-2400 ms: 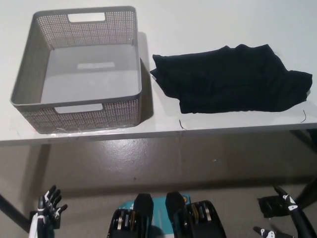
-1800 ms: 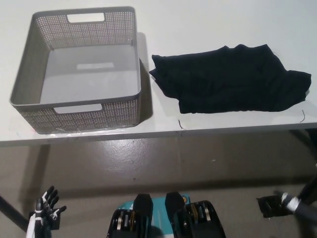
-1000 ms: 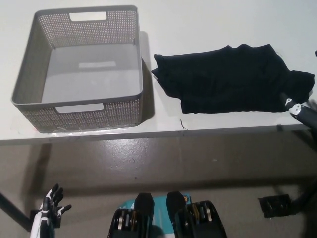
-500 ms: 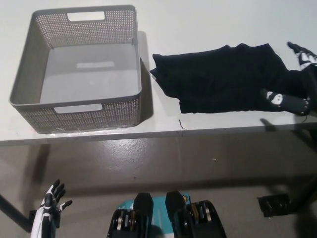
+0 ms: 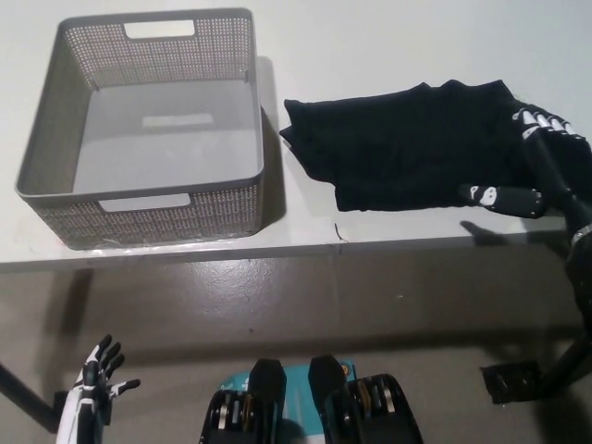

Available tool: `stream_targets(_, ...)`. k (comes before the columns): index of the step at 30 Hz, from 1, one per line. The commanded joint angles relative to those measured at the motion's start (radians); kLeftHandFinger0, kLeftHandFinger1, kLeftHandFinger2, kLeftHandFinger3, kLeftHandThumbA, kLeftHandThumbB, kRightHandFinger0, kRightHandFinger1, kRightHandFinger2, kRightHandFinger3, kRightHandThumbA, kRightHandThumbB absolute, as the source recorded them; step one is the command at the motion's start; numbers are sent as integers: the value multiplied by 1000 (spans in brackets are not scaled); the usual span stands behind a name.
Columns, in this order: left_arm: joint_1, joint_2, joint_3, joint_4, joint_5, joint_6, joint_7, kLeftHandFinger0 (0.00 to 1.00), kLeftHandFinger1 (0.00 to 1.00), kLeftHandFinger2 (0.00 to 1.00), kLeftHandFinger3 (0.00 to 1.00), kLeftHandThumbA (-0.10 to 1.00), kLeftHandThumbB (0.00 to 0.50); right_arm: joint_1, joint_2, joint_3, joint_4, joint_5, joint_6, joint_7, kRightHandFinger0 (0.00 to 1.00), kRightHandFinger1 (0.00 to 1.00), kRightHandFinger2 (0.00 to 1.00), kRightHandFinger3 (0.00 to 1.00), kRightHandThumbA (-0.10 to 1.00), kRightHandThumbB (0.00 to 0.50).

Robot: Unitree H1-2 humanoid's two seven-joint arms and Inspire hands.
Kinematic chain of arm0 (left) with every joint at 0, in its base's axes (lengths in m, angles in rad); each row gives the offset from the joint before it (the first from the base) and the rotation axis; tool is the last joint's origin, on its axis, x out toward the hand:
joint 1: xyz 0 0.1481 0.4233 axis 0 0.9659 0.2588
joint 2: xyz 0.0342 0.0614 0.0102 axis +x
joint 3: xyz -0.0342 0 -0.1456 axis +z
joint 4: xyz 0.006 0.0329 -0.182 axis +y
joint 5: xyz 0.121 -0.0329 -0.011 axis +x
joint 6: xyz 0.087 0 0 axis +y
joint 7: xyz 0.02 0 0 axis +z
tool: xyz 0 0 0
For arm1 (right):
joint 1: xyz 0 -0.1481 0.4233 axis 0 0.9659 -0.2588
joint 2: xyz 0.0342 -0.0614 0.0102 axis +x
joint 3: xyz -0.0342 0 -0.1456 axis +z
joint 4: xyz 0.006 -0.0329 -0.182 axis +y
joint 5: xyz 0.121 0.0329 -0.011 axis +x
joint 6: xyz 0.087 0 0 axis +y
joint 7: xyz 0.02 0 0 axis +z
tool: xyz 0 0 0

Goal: Use the right hand to pick up a t shirt on the right hand side and place it into a contianer on the left side

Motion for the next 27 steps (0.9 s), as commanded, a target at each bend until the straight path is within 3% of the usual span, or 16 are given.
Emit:
stream_targets(1, -9, 18, -5, -46, 10, -4, -9, 772, 958, 992, 997, 1000, 354, -64, -4, 12, 24, -22, 0, -3, 1000, 1000, 1000, 1000, 933, 472)
stream_targets(4, -18, 14, -9, -51, 1, 8, -13, 784, 965, 991, 1000, 1000, 346, -79, -2, 15, 52, 5, 25, 40, 1000, 1000, 1000, 1000, 1000, 499)
stream_targets(7, -19, 19, -15, -54, -4, 7, -25, 809, 977, 995, 1000, 1000, 335, -78, 4, 11, 84, 22, 17, 34, 1000, 1000, 1000, 1000, 1000, 500)
stream_targets(9, -18, 19, -11, -62, -6, 22, -20, 846, 976, 984, 1000, 1000, 382, -77, 15, 3, 114, 45, 21, 37, 1000, 1000, 1000, 1000, 1000, 494)
stream_targets(12, -26, 12, -7, -57, 3, 20, -9, 822, 951, 958, 977, 1000, 395, -80, 18, 4, 160, 45, 24, 24, 1000, 1000, 1000, 1000, 1000, 474)
stream_targets(21, -41, 8, -4, -59, -17, 44, -17, 806, 933, 930, 943, 1000, 425, -89, 35, -10, 279, 65, 18, -8, 1000, 1000, 1000, 1000, 1000, 493)
stream_targets(27, -47, -6, -4, -54, -35, 42, -18, 797, 923, 914, 917, 972, 449, -94, 34, -32, 364, 80, 46, -17, 1000, 1000, 1000, 1000, 1000, 460)
